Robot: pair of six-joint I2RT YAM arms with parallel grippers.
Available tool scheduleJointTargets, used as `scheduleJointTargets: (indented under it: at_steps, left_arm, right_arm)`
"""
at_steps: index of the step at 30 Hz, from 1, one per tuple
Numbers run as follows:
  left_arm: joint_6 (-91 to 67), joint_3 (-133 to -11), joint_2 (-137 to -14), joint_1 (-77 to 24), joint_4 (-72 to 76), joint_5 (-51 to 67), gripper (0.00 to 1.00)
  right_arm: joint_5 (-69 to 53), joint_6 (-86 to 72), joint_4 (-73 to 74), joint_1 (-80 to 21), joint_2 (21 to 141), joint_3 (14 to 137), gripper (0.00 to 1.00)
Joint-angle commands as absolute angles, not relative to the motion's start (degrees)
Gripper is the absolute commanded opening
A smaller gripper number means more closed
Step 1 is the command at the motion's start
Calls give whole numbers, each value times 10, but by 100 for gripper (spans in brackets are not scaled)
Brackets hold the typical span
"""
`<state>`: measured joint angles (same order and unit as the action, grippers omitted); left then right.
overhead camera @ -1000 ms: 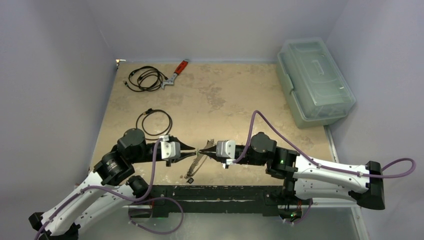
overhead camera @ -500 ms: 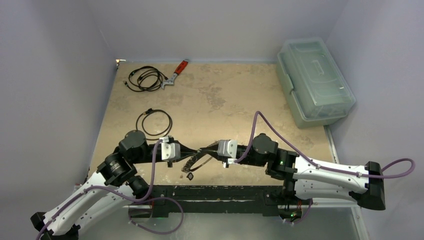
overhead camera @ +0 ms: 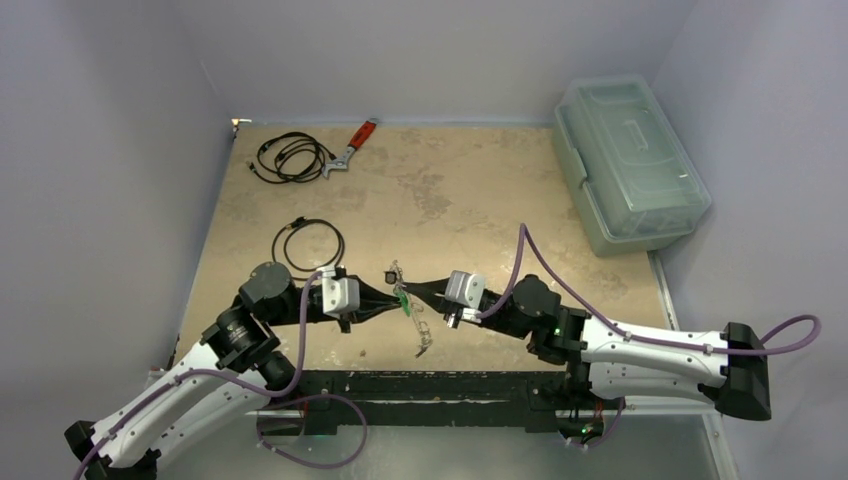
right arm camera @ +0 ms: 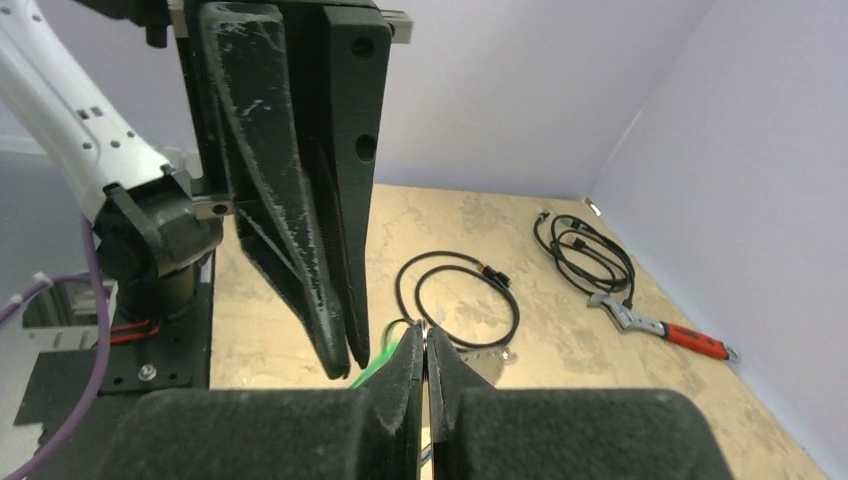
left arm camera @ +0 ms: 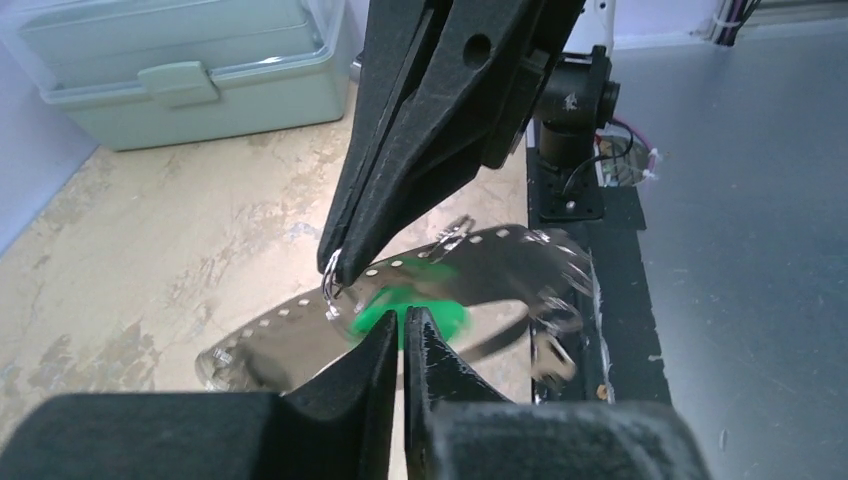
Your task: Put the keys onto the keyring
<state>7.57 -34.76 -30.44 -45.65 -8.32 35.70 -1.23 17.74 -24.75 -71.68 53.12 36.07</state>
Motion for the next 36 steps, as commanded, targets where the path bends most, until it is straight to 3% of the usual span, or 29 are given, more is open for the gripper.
scheduleJointTargets:
  at_steps: [1, 5, 9, 17, 25, 36]
  left_arm:
    - [55, -350, -306, -455, -48, 359, 13]
    - [79, -373, -297, -456, -80, 333, 42]
    - [101, -396, -282, -456, -106, 298, 49]
    - [93, -395, -293, -456, -80, 309, 38]
    - [102, -389, -316, -456, -50, 325, 36]
    - [106, -377, -338, -455, -21, 374, 23]
  right_arm:
    - [29, 148, -388, -718, 521, 338, 0]
    - [17, 133, -427, -717, 509, 307, 0]
    - [1, 133, -419, -717, 502, 303, 0]
    - [-34, 130, -408, -717, 497, 304, 0]
    - [-56, 129, -397, -717, 491, 305, 0]
    - [-64, 130, -394, -717, 490, 308, 0]
